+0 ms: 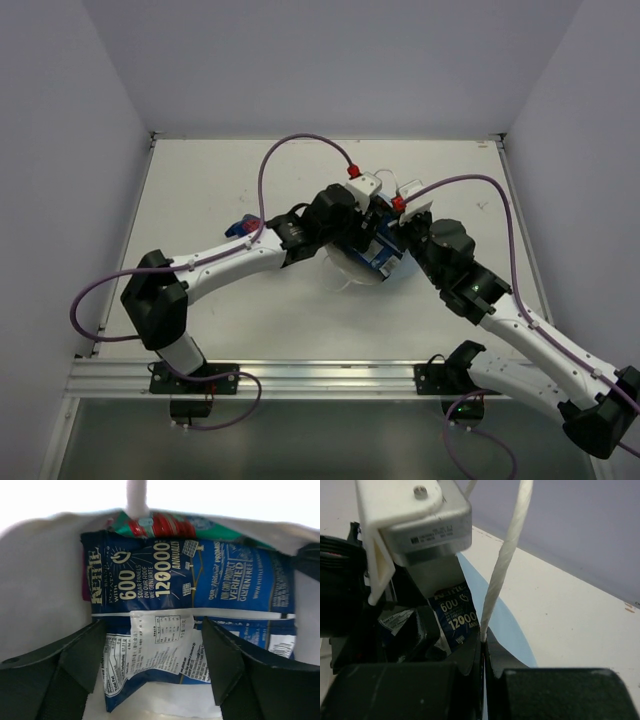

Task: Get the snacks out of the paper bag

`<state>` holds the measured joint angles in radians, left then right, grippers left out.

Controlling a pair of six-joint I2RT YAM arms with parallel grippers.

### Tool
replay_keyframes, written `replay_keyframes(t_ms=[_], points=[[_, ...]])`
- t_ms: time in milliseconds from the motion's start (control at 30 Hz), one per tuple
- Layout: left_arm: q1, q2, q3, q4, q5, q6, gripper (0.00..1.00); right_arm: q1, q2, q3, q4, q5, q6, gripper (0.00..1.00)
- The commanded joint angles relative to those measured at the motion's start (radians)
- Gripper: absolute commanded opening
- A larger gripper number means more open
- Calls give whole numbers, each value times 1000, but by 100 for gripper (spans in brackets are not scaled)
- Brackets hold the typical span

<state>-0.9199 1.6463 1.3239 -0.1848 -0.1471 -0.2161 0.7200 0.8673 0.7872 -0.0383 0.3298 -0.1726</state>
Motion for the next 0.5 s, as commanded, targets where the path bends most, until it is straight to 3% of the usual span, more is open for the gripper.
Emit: replay_keyframes(t_ms=[0, 67, 200, 367, 400, 467], points=[[12, 27, -34, 15, 38, 11, 81, 6, -14, 44, 8, -21, 12, 0], [12, 27, -49, 27, 47, 4, 74, 6, -17, 43, 9, -23, 15, 0], [13, 32, -71, 39, 41, -3, 42, 6, -17, 41, 14, -25, 19, 0], [15, 32, -69, 50, 43, -8, 13, 6, -22, 30, 18, -23, 28, 0], [16, 30, -68, 50, 44, -8, 3, 6, -22, 29, 18, -21, 30, 0], [16, 9, -63, 45, 46, -11, 0, 6, -21, 26, 18, -9, 31, 0]])
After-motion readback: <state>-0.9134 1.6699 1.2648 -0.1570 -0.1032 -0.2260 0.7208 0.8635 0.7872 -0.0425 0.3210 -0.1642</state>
